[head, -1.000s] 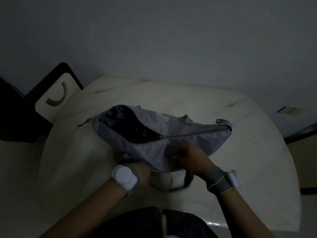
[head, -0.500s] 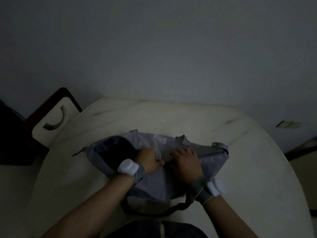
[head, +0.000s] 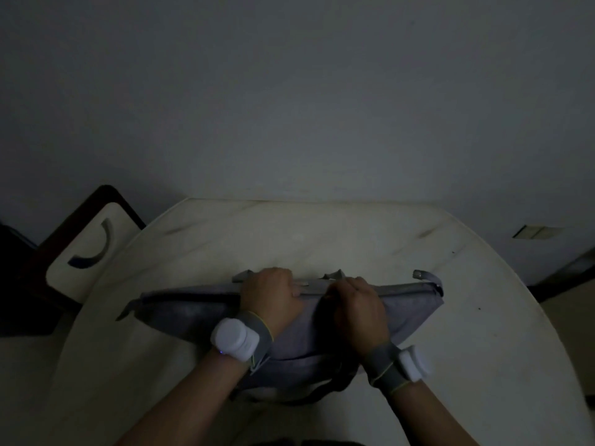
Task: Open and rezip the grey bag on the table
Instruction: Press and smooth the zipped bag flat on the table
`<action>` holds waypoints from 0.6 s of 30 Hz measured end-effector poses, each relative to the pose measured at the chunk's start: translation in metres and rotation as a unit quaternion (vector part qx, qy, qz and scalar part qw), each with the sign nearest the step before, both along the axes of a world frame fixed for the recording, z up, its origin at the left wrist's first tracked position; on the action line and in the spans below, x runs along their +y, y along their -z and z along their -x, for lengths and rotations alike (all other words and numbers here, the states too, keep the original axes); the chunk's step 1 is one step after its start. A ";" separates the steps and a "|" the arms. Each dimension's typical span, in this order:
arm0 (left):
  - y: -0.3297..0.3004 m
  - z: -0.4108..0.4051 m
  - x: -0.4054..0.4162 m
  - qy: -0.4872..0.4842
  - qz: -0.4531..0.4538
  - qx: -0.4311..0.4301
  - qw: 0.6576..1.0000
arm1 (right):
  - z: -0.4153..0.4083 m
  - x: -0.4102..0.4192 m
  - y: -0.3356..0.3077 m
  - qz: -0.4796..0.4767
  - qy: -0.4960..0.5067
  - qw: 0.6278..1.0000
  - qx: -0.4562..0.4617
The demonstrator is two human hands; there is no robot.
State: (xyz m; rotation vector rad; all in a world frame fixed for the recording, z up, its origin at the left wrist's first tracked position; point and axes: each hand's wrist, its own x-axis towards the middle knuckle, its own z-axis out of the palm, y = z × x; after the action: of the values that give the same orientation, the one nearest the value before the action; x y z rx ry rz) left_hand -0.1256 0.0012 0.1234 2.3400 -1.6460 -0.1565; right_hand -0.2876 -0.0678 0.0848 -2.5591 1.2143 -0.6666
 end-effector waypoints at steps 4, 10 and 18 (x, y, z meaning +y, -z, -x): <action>0.001 -0.035 0.018 -0.050 0.007 -0.004 0.999 | 0.005 -0.005 0.007 -0.032 0.048 0.998 -0.013; 0.004 -0.042 0.044 -0.074 0.035 0.002 0.997 | -0.030 0.010 0.000 -0.030 -0.044 0.997 0.056; -0.003 -0.068 0.058 -0.076 0.015 -0.073 0.994 | -0.088 0.032 -0.009 0.010 -0.124 0.989 0.081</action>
State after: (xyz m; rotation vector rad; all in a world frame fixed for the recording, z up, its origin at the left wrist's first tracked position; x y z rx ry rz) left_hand -0.0572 0.0594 0.1266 2.4947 -1.5116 0.0701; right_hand -0.1993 -0.0357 0.0942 -2.7641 0.9113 -0.4254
